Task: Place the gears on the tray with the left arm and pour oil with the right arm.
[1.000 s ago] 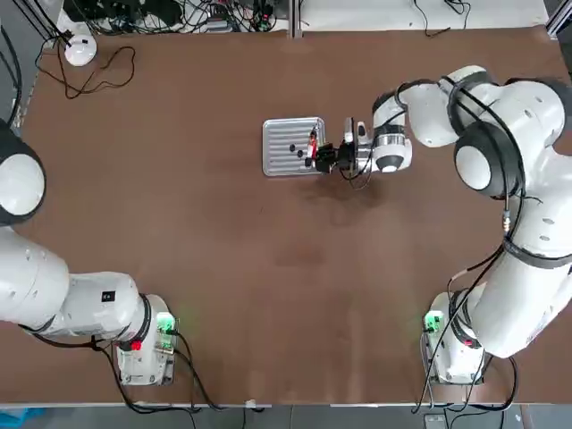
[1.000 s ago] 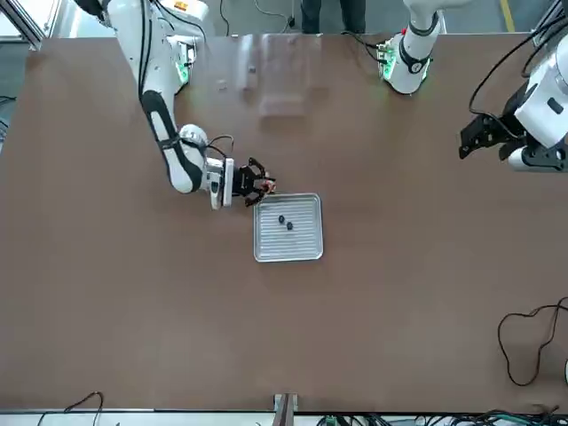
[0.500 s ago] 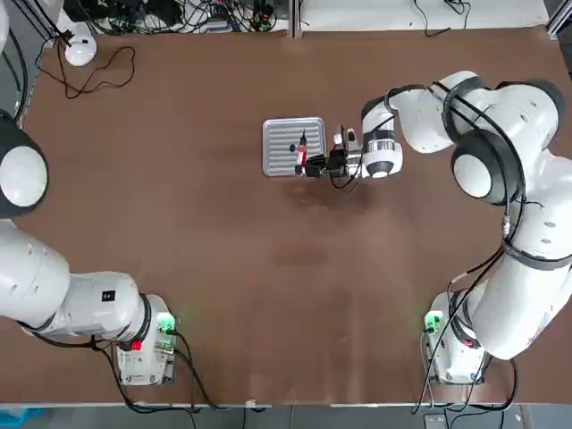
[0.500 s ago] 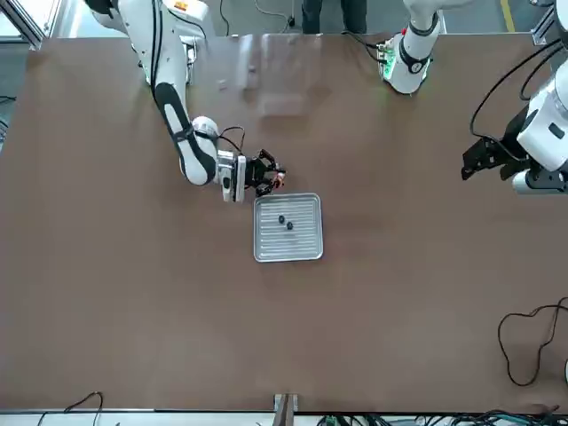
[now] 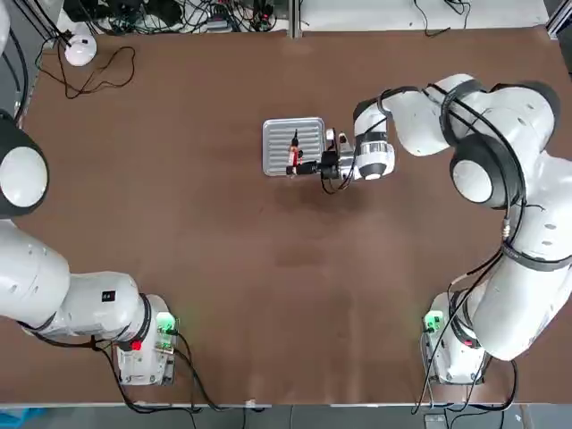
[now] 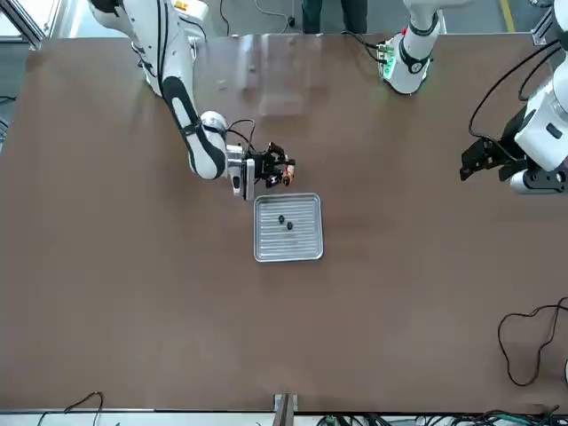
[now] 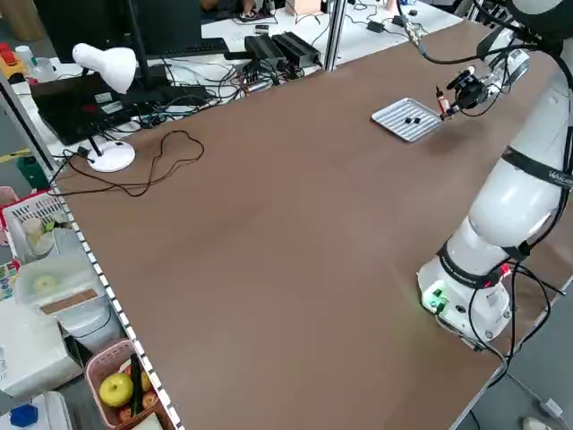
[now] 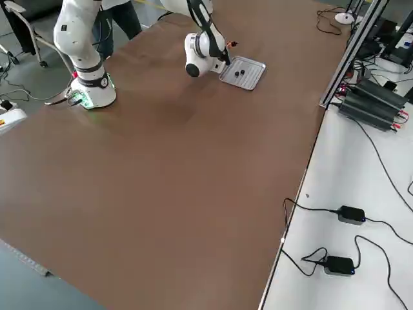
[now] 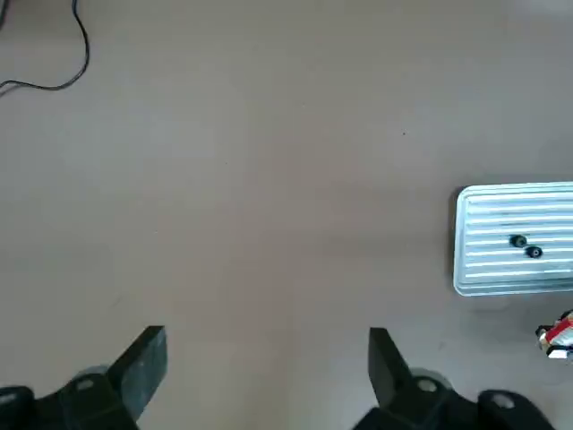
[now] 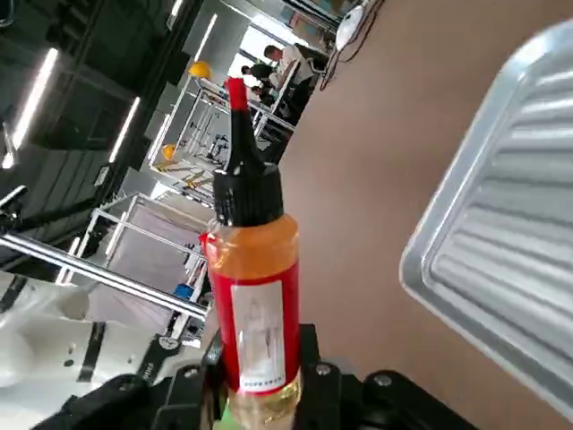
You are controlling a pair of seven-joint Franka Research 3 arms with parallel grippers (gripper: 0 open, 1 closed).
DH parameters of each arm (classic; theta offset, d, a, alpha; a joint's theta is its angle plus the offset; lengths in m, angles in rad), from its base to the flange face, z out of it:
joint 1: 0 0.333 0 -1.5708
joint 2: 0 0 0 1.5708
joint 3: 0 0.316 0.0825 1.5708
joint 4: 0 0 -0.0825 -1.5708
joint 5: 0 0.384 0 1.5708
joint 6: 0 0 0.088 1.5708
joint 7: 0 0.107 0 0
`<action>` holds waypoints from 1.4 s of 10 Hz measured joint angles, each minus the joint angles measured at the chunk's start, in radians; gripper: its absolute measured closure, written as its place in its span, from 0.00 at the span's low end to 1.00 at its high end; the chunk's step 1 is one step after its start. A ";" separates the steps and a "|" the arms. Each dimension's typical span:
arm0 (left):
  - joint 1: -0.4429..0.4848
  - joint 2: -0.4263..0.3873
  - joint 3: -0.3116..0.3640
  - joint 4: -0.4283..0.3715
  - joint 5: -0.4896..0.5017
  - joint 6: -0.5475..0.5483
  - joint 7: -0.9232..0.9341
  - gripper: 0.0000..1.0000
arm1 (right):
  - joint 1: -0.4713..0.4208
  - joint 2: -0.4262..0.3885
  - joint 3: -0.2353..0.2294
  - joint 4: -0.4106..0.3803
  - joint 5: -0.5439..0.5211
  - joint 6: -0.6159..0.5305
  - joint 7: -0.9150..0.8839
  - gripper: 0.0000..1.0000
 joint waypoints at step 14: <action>0.011 0.022 0.007 -0.008 0.000 -0.051 0.003 0.01 | 0.000 0.036 -0.006 0.003 0.001 -0.124 0.696 0.65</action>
